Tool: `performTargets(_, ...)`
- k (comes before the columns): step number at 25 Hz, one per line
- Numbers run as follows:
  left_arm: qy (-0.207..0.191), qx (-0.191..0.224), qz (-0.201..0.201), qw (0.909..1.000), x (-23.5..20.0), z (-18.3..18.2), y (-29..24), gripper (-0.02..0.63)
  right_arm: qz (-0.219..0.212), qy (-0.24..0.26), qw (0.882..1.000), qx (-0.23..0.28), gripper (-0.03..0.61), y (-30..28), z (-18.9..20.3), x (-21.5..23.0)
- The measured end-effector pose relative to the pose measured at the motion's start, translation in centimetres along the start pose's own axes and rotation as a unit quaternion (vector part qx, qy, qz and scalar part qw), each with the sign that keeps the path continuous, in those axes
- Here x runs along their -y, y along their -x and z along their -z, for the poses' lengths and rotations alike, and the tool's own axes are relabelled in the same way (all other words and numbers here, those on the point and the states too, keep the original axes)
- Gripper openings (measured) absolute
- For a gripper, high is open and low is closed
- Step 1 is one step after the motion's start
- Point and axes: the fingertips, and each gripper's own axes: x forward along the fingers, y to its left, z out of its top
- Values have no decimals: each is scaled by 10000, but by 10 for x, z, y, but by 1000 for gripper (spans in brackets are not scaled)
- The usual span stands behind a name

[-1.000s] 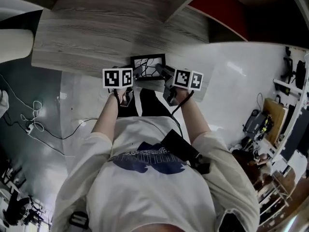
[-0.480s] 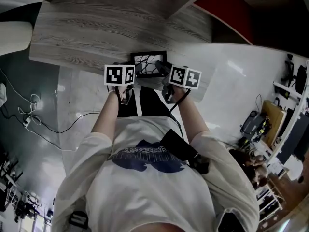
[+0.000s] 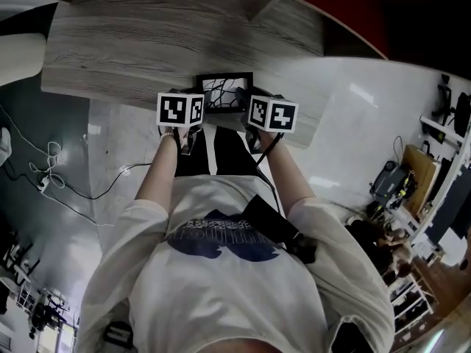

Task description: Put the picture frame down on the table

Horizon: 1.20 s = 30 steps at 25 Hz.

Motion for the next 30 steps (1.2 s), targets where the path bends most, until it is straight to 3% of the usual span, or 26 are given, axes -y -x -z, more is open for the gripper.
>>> performTargets(5, -7, 20, 23, 10000, 1, -2, 2, 147, 421, 439, 9979, -239, 175, -3, 2, 5)
performTargets(15, -100, 100, -43, 9999, -4, -1, 2, 147, 696, 462, 9952, -507, 179, -10, 3, 3)
performTargets(19, 93, 177, 125, 9997, -1, 1, 1, 147, 430, -37, 9984, -366, 178, -4, 3, 10)
performTargets(24, 171, 371, 300, 9987, -1, -8, 3, 147, -92, -915, 9954, 259, 190, 26, -16, 17)
performTargets(27, 283, 711, 397, 9963, -4, -20, 19, 147, -448, -1403, 9858, 809, 190, 59, -29, 20)
performTargets(30, 203, 1362, 483, 9893, 5, -44, 61, 147, -895, -1863, 9674, 1461, 185, 102, -46, 21)
